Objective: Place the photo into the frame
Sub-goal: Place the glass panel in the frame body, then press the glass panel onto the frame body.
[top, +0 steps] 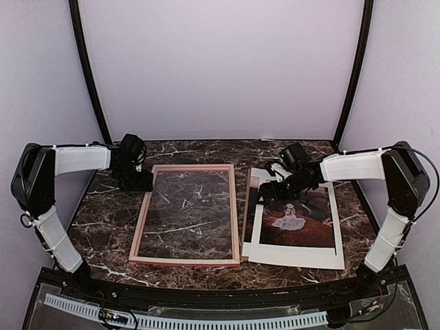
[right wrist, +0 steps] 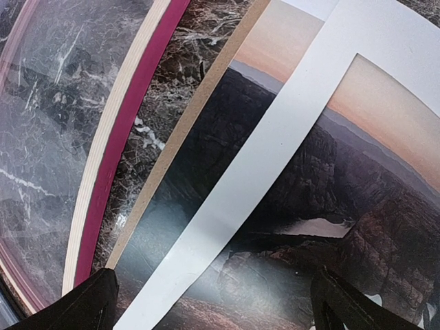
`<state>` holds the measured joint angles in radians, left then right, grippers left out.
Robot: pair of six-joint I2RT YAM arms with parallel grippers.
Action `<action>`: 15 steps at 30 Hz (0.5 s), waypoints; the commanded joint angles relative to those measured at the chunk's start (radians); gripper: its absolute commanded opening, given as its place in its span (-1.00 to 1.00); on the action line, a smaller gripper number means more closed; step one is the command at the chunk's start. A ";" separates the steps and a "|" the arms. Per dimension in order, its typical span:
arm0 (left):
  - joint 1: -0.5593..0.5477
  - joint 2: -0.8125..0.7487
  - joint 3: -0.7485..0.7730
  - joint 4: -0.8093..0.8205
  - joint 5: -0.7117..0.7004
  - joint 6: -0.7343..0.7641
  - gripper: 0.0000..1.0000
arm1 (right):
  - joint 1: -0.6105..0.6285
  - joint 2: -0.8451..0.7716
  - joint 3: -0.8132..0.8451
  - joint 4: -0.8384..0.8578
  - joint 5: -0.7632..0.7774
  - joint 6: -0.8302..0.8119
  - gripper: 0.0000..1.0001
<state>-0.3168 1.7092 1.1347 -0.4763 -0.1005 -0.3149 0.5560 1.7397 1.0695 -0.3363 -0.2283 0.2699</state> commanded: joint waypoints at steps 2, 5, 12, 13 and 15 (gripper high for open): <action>0.011 0.077 0.065 0.007 -0.055 0.025 0.48 | 0.005 -0.032 -0.004 0.028 -0.006 -0.009 0.97; 0.012 0.109 0.088 0.001 -0.079 0.025 0.47 | 0.005 -0.034 -0.009 0.028 -0.007 -0.011 0.97; 0.012 0.140 0.083 0.004 -0.116 0.024 0.43 | 0.005 -0.027 -0.017 0.039 -0.015 -0.006 0.97; 0.012 0.141 0.080 0.006 -0.117 0.023 0.42 | 0.005 -0.025 -0.017 0.040 -0.017 -0.005 0.97; 0.012 0.142 0.069 0.014 -0.113 0.021 0.42 | 0.005 -0.021 -0.016 0.042 -0.019 -0.003 0.97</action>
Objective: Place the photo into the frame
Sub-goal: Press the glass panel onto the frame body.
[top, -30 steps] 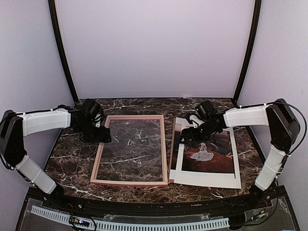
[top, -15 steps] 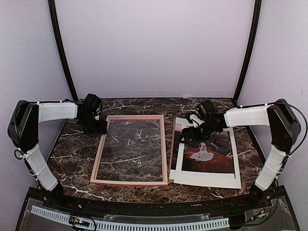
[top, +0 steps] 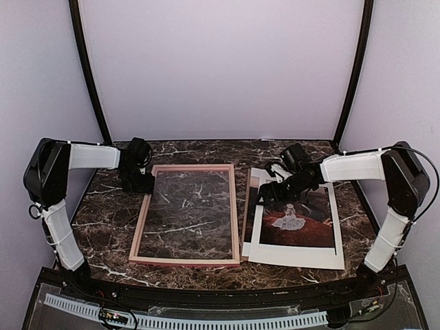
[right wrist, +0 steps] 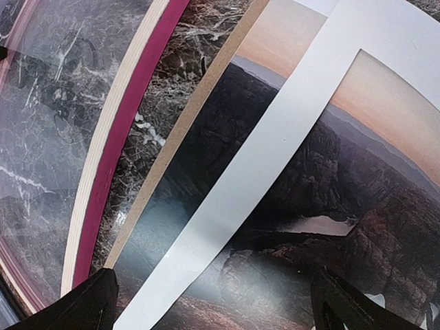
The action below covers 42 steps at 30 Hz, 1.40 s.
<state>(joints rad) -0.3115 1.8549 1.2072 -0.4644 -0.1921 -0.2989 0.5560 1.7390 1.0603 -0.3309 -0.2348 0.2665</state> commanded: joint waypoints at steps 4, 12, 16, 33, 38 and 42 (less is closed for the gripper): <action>0.006 -0.003 -0.027 0.017 0.000 0.002 0.41 | 0.005 -0.011 -0.002 0.036 -0.015 0.000 0.97; 0.006 -0.005 -0.060 0.060 0.077 0.000 0.42 | 0.006 0.003 -0.004 0.046 -0.021 0.004 0.97; 0.006 -0.015 -0.068 0.077 0.109 -0.003 0.42 | 0.007 0.005 -0.010 0.052 -0.023 0.007 0.97; 0.047 -0.074 0.009 0.071 0.086 0.021 0.44 | 0.011 0.017 -0.008 0.062 -0.032 0.013 0.97; 0.058 -0.021 0.053 0.066 0.042 0.027 0.44 | 0.013 0.020 -0.001 0.063 -0.035 0.013 0.97; 0.062 0.019 0.088 0.064 0.014 0.035 0.43 | 0.015 0.029 0.002 0.061 -0.040 0.012 0.97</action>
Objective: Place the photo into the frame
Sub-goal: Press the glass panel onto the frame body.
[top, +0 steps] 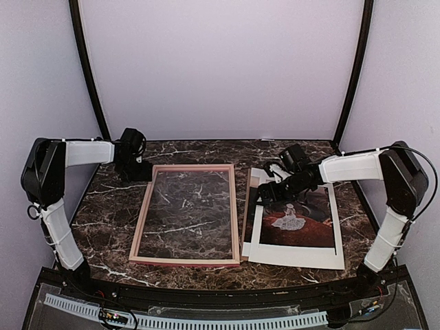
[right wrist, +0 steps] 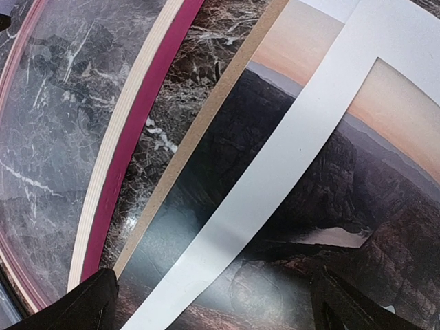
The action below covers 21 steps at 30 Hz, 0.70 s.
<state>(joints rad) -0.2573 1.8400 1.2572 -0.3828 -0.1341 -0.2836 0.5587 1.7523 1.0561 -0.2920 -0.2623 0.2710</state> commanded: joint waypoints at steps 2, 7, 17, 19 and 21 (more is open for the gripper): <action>0.010 0.057 0.054 -0.019 -0.055 0.024 0.42 | 0.012 0.020 0.008 0.022 -0.012 0.006 0.97; 0.010 0.090 0.072 -0.020 -0.066 0.032 0.37 | 0.013 0.042 0.020 0.021 -0.017 0.004 0.97; 0.010 0.120 0.061 -0.027 -0.093 0.047 0.32 | 0.013 0.071 0.045 0.014 -0.024 -0.001 0.97; 0.010 0.120 0.047 -0.025 -0.085 0.050 0.31 | 0.014 0.076 0.049 0.013 -0.025 -0.003 0.97; 0.010 0.118 0.034 -0.024 -0.075 0.050 0.31 | 0.013 0.079 0.050 0.013 -0.025 -0.004 0.97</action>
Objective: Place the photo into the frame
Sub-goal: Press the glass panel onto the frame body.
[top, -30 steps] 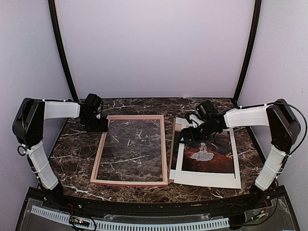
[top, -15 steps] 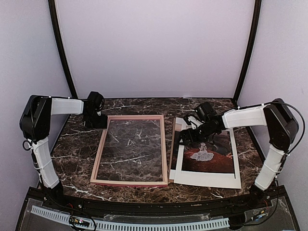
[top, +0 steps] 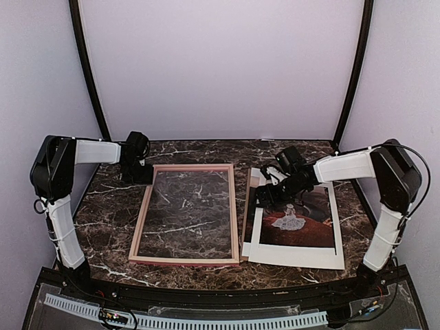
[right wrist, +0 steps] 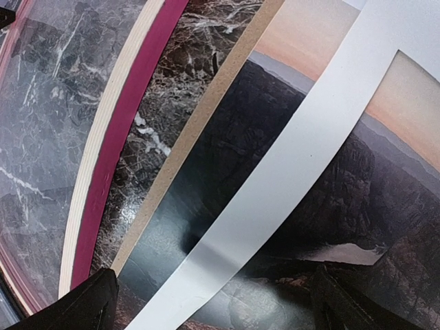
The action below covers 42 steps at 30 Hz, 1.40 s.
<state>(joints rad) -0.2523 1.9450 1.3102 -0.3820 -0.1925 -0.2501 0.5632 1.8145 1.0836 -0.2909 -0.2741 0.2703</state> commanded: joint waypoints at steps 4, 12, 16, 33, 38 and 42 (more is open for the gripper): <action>0.005 -0.009 -0.061 -0.002 0.009 0.013 0.31 | 0.009 0.022 0.027 0.009 -0.013 -0.006 0.97; 0.005 -0.058 -0.111 0.015 0.026 0.012 0.32 | 0.009 0.023 0.035 0.005 -0.014 -0.009 0.97; 0.003 -0.059 -0.127 0.008 0.020 0.015 0.32 | 0.009 0.020 0.032 0.005 -0.011 -0.009 0.97; -0.009 -0.113 -0.202 0.077 0.098 0.009 0.46 | 0.009 0.016 0.005 0.022 -0.012 -0.003 0.97; -0.008 -0.153 -0.206 0.058 0.075 -0.001 0.45 | 0.009 0.015 -0.002 0.026 -0.011 -0.002 0.97; -0.009 -0.221 -0.223 0.058 0.119 -0.021 0.43 | 0.009 0.015 -0.006 0.030 -0.013 0.000 0.97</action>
<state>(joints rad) -0.2611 1.8290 1.1103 -0.2874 -0.1051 -0.2504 0.5632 1.8256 1.0950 -0.2836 -0.2768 0.2668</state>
